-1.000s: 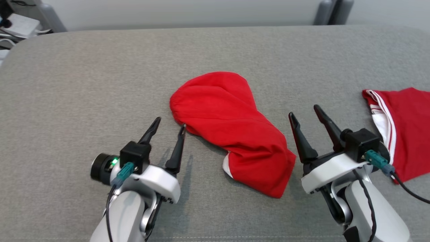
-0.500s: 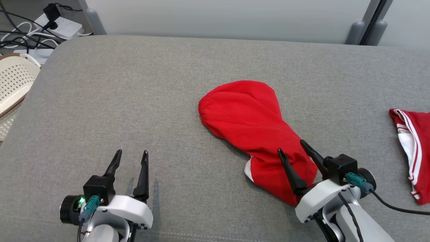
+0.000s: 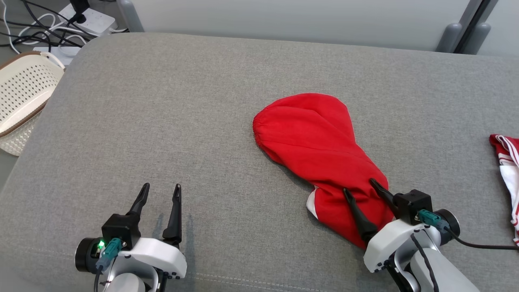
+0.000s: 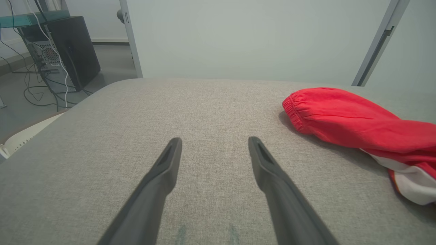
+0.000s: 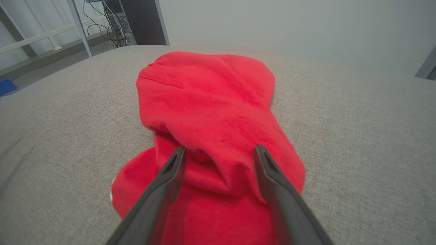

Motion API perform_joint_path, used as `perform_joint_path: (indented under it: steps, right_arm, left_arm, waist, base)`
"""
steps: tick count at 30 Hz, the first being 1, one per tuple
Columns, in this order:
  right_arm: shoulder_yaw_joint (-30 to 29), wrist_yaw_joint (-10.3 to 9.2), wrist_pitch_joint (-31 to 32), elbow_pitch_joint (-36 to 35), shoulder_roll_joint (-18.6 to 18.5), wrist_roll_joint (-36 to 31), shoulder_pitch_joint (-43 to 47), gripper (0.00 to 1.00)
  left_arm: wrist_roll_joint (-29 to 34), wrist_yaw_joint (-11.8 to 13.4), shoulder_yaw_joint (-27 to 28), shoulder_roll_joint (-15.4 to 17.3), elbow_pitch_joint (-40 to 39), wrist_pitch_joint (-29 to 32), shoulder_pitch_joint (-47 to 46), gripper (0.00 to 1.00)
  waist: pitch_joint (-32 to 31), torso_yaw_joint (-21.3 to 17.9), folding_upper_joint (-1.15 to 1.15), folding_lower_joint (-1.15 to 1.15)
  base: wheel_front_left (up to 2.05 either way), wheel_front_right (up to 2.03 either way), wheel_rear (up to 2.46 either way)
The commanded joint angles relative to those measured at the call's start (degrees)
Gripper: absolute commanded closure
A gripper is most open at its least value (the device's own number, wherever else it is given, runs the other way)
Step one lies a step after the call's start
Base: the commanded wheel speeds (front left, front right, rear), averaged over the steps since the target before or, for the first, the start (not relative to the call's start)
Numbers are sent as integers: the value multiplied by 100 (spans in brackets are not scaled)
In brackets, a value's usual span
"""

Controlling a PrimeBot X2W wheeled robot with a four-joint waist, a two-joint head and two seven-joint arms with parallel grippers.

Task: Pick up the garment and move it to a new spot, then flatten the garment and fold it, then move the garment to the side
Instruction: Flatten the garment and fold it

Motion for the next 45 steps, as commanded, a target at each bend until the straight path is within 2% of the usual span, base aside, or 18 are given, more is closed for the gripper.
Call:
perform_joint_path:
  steps: [1, 3, 7, 12, 16, 23, 27, 32, 36, 37, 38, 39, 42, 45]
  right_arm:
    - [72, -1, -35, -42, 18, 28, -105, 14]
    - [53, -1, -35, 43, 26, 37, -143, 100]
    - [58, -1, -35, 52, 37, 36, -273, 100]
    - [154, -1, -35, -275, 68, 54, -423, 100]
    - [421, -1, -35, -792, 122, 164, -576, 100]
    - [1266, -1, -35, -1816, 289, 602, -1056, 100]
    - [1215, -1, -35, -2247, 303, 837, -1292, 100]
    - [1002, -1, -35, -1671, 59, 828, -1370, 100]
    - [839, -1, -27, -660, -137, 841, -1351, 100]
    - [777, -1, -15, -315, -185, 815, -1363, 97]
    - [664, -1, -15, 32, -230, 755, -1391, 56]
    - [585, -1, -16, 368, -287, 636, -1432, 0]
    - [173, -1, -26, 1080, -348, 386, -1555, 0]
    - [-216, -1, -31, 1189, -346, 191, -1606, 0]
  left_arm:
    - [-48, -11, 142, 59, -149, -28, -126, 0]
    - [-85, 0, 119, 59, -148, -28, -123, 0]
    - [-141, 11, 64, 59, -135, -28, -128, 0]
    - [-174, 8, 26, 58, -110, -28, -118, 0]
    - [-205, 1, -14, 58, -74, -28, -87, 0]
    - [-215, -7, -116, 58, 35, -28, 2, 0]
    - [-238, 13, -201, 58, 70, -28, -6, 0]
    - [-316, 36, -314, 58, 59, -28, -59, 0]
    - [-359, 34, -396, 58, 47, -28, -124, 0]
    - [-366, 27, -426, 58, 51, -28, -142, 0]
    - [-332, 13, -471, 58, 60, -28, -162, 0]
    - [-310, 9, -515, 58, 66, -28, -181, 0]
    - [-337, -2, -644, 58, 51, -28, -220, 0]
    - [-386, -13, -721, 58, 23, -28, -251, 0]
  waist:
    - [8, 27, 0, 0]
    - [20, 56, 0, 0]
    - [41, 106, 0, 0]
    - [18, 140, 0, 0]
    - [-36, 165, 0, 0]
    - [-147, 132, 0, 0]
    - [-157, 127, 0, 0]
    - [-102, 142, 0, 0]
    - [-20, 154, 0, 0]
    - [-5, 159, 0, 0]
    - [7, 163, 0, 0]
    - [18, 169, 0, 0]
    - [40, 138, 0, 0]
    - [60, 28, 0, 0]
  base:
    - [0, 0, 0]
    - [0, 0, 0]
    - [0, 0, 0]
    - [0, 0, 0]
    - [0, 0, 0]
    - [0, 0, 0]
    - [0, 0, 0]
    - [0, 0, 0]
    - [0, 0, 0]
    - [0, 0, 0]
    - [0, 0, 0]
    - [0, 0, 0]
    - [0, 0, 0]
    - [0, 0, 0]
